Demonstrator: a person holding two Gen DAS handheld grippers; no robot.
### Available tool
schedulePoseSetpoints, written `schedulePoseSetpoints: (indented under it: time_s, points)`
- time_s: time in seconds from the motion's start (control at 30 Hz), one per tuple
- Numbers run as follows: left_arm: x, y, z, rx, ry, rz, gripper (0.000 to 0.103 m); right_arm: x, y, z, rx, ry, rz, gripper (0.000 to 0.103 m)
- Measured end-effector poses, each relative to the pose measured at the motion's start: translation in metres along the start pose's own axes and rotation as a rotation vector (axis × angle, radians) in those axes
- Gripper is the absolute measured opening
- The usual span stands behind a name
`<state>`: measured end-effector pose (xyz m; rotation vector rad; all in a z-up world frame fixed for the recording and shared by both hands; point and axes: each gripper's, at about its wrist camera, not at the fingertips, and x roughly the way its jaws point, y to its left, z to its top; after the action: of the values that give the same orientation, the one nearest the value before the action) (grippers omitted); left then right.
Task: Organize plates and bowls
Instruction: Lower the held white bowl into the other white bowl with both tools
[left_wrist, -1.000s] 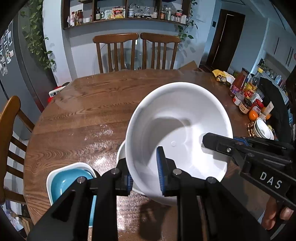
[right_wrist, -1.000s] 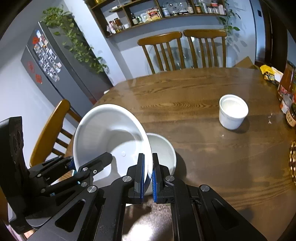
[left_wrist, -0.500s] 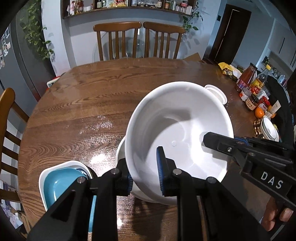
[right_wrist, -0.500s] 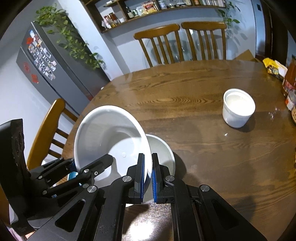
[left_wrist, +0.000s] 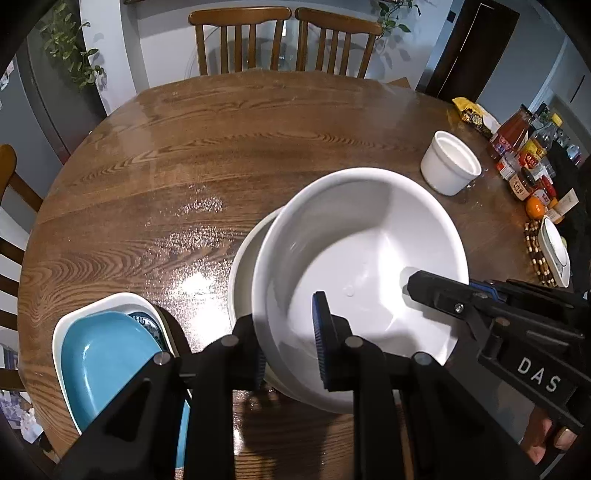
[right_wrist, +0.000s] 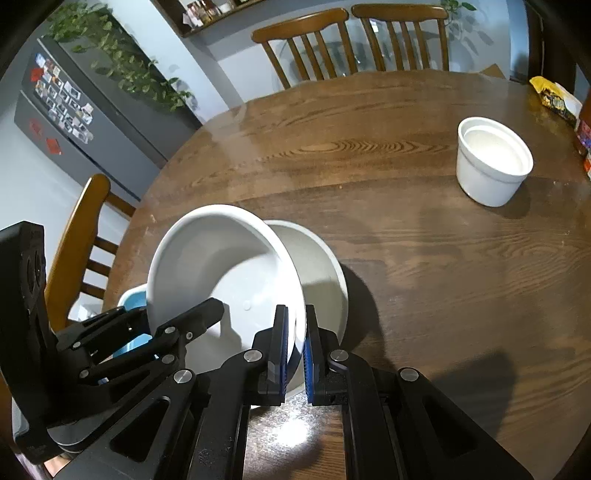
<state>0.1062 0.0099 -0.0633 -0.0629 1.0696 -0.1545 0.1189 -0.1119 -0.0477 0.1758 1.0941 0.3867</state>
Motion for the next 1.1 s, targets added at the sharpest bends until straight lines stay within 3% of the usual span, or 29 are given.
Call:
schedulePoseSetpoints:
  time_s: [0.43,1.1]
  points:
    - [0.012,0.000,-0.004,0.005,0.026,0.010,0.019,0.012,-0.001,-0.004,0.008,0.047,-0.011,0.008]
    - [0.019,-0.003,-0.006,0.033,0.050,0.029,0.024,0.014,0.002,-0.004,0.005,0.046,-0.062,0.008]
